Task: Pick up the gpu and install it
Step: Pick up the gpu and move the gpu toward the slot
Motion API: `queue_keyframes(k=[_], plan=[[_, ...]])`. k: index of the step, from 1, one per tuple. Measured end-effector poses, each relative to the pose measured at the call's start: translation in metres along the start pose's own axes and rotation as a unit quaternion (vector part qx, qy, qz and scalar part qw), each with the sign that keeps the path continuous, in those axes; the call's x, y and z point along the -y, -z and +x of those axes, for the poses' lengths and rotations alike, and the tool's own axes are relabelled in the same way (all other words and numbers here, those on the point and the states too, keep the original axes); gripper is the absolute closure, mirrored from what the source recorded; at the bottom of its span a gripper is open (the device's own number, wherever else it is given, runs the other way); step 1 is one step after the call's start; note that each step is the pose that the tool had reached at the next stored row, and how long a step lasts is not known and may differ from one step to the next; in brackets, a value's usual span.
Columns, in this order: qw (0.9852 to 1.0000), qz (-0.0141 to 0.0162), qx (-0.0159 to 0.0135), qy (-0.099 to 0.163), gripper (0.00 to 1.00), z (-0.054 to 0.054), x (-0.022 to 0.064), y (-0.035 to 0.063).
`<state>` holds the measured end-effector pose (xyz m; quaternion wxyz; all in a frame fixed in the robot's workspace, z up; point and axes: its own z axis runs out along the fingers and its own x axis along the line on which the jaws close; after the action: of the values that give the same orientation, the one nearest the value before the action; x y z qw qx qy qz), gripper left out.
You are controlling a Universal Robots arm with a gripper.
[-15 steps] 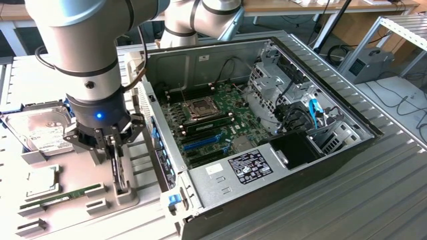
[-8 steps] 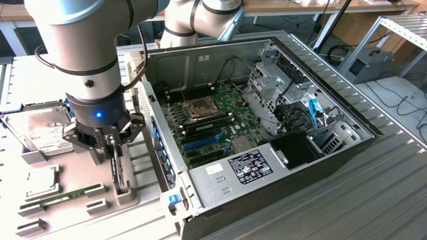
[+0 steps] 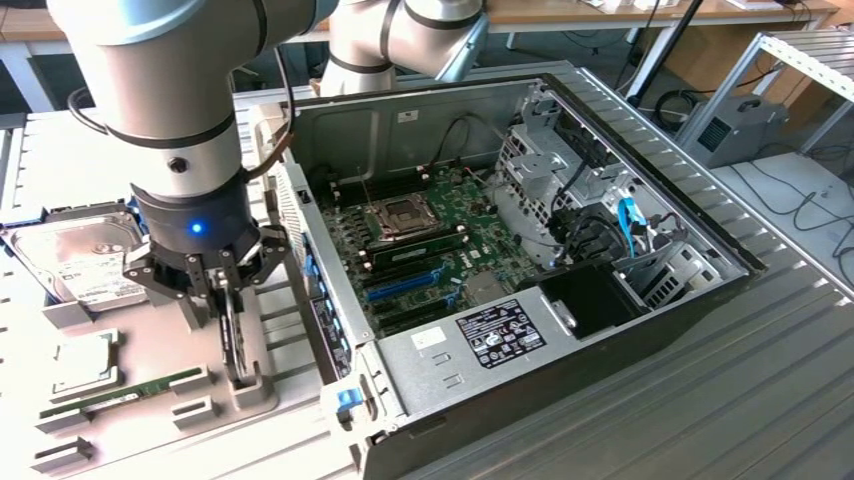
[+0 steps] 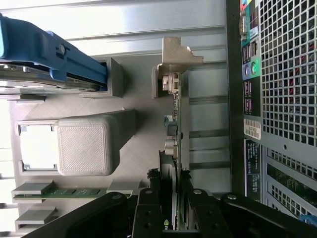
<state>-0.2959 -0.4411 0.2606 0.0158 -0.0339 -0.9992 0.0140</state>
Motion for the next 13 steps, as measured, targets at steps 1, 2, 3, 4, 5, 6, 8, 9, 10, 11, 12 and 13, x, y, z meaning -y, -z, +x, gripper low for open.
queue_keyframes(k=[1, 2, 3, 4, 5, 6, 8, 9, 10, 11, 12, 13], plan=[[1.0000, 0.0000, 0.0000, 0.000, 0.74, 0.0000, 0.0000, 0.0003], [1.0000, 0.0000, 0.0001, 0.000, 0.74, 0.0000, 0.0000, 0.0006], [1.0000, 0.0000, 0.0000, 0.000, 0.74, 0.0000, 0.0000, 0.0011], [1.0000, 0.0000, 0.0000, 0.000, 0.74, 0.0000, 0.0000, 0.0015], [1.0000, 0.0000, 0.0000, 0.000, 0.74, 0.0001, 0.0001, 0.0019], [1.0000, 0.0000, 0.0000, 0.000, 0.74, 0.0001, 0.0001, 0.0023], [1.0000, -0.0001, 0.0001, 0.000, 0.74, 0.0000, 0.0001, 0.0031], [1.0000, -0.0001, 0.0001, 0.000, 0.74, 0.0001, 0.0001, 0.0034], [1.0000, 0.0000, 0.0000, 0.000, 0.74, 0.0001, 0.0001, 0.0039], [1.0000, 0.0000, 0.0000, 0.000, 0.74, 0.0001, 0.0001, 0.0043], [1.0000, 0.0000, 0.0000, 0.000, 0.74, 0.0001, 0.0001, 0.0047], [1.0000, -0.0001, 0.0001, 0.000, 0.74, 0.0001, 0.0001, 0.0049]])
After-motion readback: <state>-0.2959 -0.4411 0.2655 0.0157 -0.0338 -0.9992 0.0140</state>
